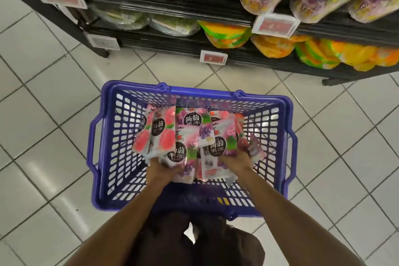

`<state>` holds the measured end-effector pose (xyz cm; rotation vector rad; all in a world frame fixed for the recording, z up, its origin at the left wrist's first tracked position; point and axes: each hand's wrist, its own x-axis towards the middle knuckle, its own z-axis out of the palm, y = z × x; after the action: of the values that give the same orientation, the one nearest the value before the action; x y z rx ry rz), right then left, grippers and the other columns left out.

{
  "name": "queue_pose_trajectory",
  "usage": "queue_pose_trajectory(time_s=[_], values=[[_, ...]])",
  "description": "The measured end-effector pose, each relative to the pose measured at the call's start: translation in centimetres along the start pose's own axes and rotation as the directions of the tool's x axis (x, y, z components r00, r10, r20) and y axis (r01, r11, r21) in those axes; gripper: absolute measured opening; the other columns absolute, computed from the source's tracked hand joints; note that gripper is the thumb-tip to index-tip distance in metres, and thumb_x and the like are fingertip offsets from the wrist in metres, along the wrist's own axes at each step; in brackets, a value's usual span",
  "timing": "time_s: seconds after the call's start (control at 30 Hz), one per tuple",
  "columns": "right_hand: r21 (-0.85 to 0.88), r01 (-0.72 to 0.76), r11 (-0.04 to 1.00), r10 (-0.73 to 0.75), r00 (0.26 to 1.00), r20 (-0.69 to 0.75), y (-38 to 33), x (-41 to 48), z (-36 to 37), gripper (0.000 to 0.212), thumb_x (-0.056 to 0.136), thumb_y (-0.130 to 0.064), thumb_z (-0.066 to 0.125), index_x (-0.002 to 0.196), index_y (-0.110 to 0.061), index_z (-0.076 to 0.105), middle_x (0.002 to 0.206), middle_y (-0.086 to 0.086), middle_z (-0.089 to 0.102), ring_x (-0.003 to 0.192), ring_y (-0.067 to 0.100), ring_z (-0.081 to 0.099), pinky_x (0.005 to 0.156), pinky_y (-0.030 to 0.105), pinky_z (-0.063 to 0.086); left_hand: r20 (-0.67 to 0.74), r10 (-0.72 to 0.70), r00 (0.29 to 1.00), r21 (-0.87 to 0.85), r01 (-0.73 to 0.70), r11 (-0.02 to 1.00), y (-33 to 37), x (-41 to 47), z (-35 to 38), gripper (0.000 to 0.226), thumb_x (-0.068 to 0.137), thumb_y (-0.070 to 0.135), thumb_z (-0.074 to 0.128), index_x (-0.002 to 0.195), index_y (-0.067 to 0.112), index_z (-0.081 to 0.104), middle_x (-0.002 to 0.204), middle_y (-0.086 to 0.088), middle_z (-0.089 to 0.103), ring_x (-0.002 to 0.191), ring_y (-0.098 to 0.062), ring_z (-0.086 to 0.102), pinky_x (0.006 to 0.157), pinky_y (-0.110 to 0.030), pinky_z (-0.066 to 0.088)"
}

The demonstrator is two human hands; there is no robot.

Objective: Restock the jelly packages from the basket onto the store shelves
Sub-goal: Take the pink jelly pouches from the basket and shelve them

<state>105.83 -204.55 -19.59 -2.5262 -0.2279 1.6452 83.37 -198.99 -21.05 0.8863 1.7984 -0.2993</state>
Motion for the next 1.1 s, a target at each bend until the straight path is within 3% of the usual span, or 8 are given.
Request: queue_pose_trajectory(time_s=[0.13,0.37,0.43,0.53,0.73,0.83,1.0,1.1], values=[[0.109,0.003,0.994,-0.004,1.0,0.007,1.2,-1.2,-0.4,0.02,0.07,-0.007,0.078,0.087,0.0,0.071,0.07,0.005,0.07,0.061,0.016,0.06,0.056,0.025,0.048,0.192,-0.015,0.981,-0.263,0.066,0.962,0.6,-1.6,0.0,0.032,0.066,0.017,0.089,0.091,0.008,0.071,0.092,-0.011,0.076,0.065,-0.011,0.072,0.052,-0.025,0.056],[0.388,0.114,0.915,-0.022,0.972,-0.234,0.2,-11.1,-5.0,0.019,0.067,-0.009,0.08,0.068,-0.017,0.063,0.067,-0.001,0.066,0.067,0.02,0.059,0.056,0.026,0.044,0.348,0.107,0.931,-0.561,0.116,0.82,5.0,-11.5,-4.1,0.033,0.072,0.004,0.08,0.104,0.006,0.072,0.103,-0.017,0.074,0.092,-0.029,0.07,0.082,-0.043,0.056],[0.479,0.179,0.859,-0.077,0.971,-0.225,-1.0,-15.1,-7.5,0.02,0.069,-0.004,0.08,0.074,-0.015,0.064,0.07,0.002,0.069,0.069,0.021,0.064,0.063,0.027,0.051,0.29,0.193,0.937,-0.605,0.023,0.796,6.7,-15.6,-6.2,0.026,0.063,0.008,0.084,0.085,0.018,0.074,0.087,-0.008,0.076,0.083,-0.024,0.07,0.079,-0.044,0.055],[0.562,0.272,0.781,-0.203,0.962,-0.184,-3.5,-21.7,-11.6,0.026,0.072,0.001,0.079,0.092,-0.013,0.069,0.081,0.006,0.076,0.072,0.024,0.074,0.057,0.028,0.057,0.145,0.268,0.953,-0.663,-0.107,0.741,9.9,-21.9,-10.1,0.049,0.072,0.003,0.081,0.11,0.028,0.061,0.098,-0.005,0.074,0.078,-0.014,0.072,0.07,-0.03,0.06],[0.653,0.471,0.594,-0.392,0.877,-0.276,-10.0,-35.7,-20.0,0.029,0.076,0.005,0.077,0.098,-0.013,0.069,0.095,0.012,0.076,0.095,0.04,0.07,0.084,0.048,0.058,-0.088,0.456,0.886,-0.652,-0.397,0.645,17.1,-35.7,-19.5,0.049,0.071,0.01,0.083,0.117,0.013,0.065,0.095,-0.002,0.077,0.083,-0.017,0.074,0.068,-0.028,0.059],[0.663,0.571,0.483,-0.528,0.795,-0.3,-12.7,-43.0,-24.1,0.033,0.079,0.001,0.075,0.099,-0.025,0.072,0.1,0.01,0.076,0.097,0.036,0.07,0.089,0.052,0.055,-0.132,0.559,0.818,-0.672,-0.489,0.556,20.1,-42.7,-24.3,0.049,0.07,0.009,0.081,0.117,0.012,0.065,0.099,-0.007,0.077,0.09,-0.024,0.074,0.074,-0.034,0.06],[0.606,0.733,0.309,-0.7,0.607,-0.377,-17.2,-54.5,-29.2,0.044,0.083,-0.005,0.073,0.104,-0.043,0.068,0.095,-0.013,0.075,0.091,0.013,0.068,0.074,0.025,0.057,-0.199,0.686,0.699,-0.701,-0.591,0.399,24.1,-54.1,-31.0,0.034,0.074,-0.003,0.074,0.106,0.006,0.068,0.085,-0.007,0.077,0.075,-0.022,0.073,0.077,-0.04,0.057],[0.608,0.772,0.186,-0.77,0.499,-0.397,-19.9,-60.8,-32.2,0.052,0.074,-0.021,0.077,0.123,-0.031,0.061,0.113,0.0,0.073,0.105,0.022,0.069,0.087,0.04,0.057,-0.206,0.77,0.604,-0.732,-0.617,0.288,26.2,-60.5,-34.6,0.045,0.061,0.013,0.078,0.105,0.011,0.069,0.095,-0.01,0.077,0.085,-0.027,0.074,0.074,-0.039,0.059]])
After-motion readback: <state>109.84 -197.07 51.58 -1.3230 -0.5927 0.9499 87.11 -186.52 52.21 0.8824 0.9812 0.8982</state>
